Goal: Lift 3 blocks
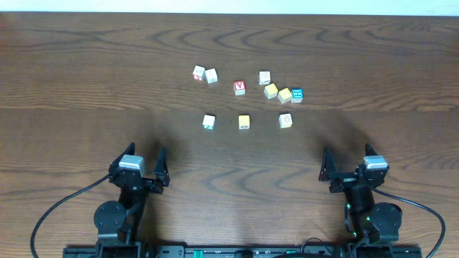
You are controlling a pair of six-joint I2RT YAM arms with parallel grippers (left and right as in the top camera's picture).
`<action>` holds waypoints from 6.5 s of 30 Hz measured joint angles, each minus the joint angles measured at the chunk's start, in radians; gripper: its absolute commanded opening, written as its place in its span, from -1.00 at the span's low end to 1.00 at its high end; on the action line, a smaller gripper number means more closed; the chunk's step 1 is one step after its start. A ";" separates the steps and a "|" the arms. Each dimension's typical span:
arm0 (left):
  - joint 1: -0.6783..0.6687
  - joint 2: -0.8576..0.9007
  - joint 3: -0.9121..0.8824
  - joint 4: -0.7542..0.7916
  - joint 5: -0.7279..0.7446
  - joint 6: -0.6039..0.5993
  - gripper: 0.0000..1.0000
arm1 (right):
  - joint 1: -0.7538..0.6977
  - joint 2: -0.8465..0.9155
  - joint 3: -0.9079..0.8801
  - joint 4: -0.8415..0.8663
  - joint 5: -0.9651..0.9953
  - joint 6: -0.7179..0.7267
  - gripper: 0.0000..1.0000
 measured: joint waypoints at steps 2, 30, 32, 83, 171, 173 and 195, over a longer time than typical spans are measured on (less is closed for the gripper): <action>0.000 0.000 0.000 0.000 0.000 0.000 0.51 | 0.000 0.000 0.000 0.000 0.000 0.000 0.99; 0.000 0.000 0.000 0.000 0.000 0.000 0.51 | 0.000 0.000 0.000 0.000 0.000 0.000 0.99; 0.000 0.000 0.000 0.000 0.000 0.000 0.51 | 0.000 0.000 0.000 0.000 0.000 0.000 0.99; 0.000 0.353 0.483 -0.091 0.284 -0.362 0.51 | 0.000 0.000 0.000 0.000 0.004 0.000 0.98; -0.013 1.190 1.007 -0.856 0.116 -0.292 0.52 | 0.331 1.735 1.358 -0.869 0.038 0.182 0.55; -0.013 1.190 1.007 -0.857 0.116 -0.292 0.52 | 0.335 1.777 1.358 -0.837 0.038 0.149 0.29; -0.013 1.190 1.007 -0.856 0.116 -0.292 0.52 | 0.335 1.979 1.357 -0.692 0.094 0.019 0.24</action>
